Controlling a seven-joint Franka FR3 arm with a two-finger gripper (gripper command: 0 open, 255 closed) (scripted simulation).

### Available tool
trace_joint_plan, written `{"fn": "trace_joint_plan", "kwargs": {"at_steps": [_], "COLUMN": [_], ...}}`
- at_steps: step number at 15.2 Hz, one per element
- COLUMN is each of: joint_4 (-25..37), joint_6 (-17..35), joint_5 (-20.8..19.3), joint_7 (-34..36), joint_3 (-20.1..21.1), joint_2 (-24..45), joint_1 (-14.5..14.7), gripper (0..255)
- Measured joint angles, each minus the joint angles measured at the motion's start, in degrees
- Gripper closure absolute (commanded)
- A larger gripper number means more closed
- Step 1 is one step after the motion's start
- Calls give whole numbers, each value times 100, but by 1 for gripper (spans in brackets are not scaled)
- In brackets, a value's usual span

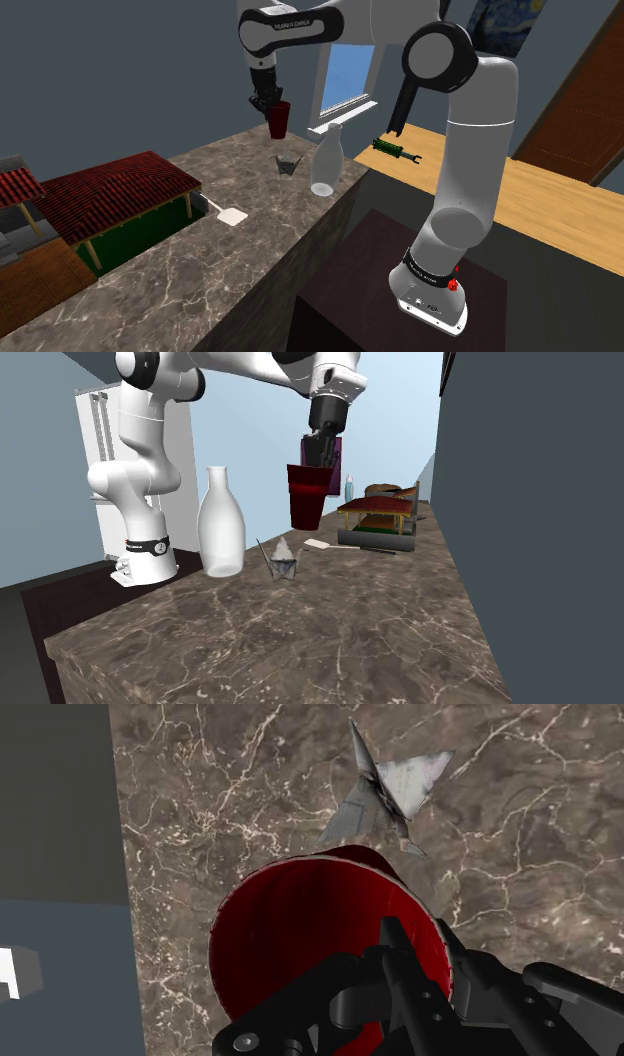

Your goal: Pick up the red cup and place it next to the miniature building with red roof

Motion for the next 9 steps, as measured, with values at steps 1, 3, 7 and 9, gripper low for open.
{"fn": "trace_joint_plan", "kwargs": {"at_steps": [1,3,7,9], "joint_4": [68,243,549,702], "joint_6": [-73,-241,-537,-694], "joint_5": [2,6,10,12], "joint_7": [-6,-20,-62,-85], "joint_3": [2,8,12,13], "joint_2": [-5,2,9,3], "joint_1": [6,21,35,41], "gripper": [255,255,255,255]}}
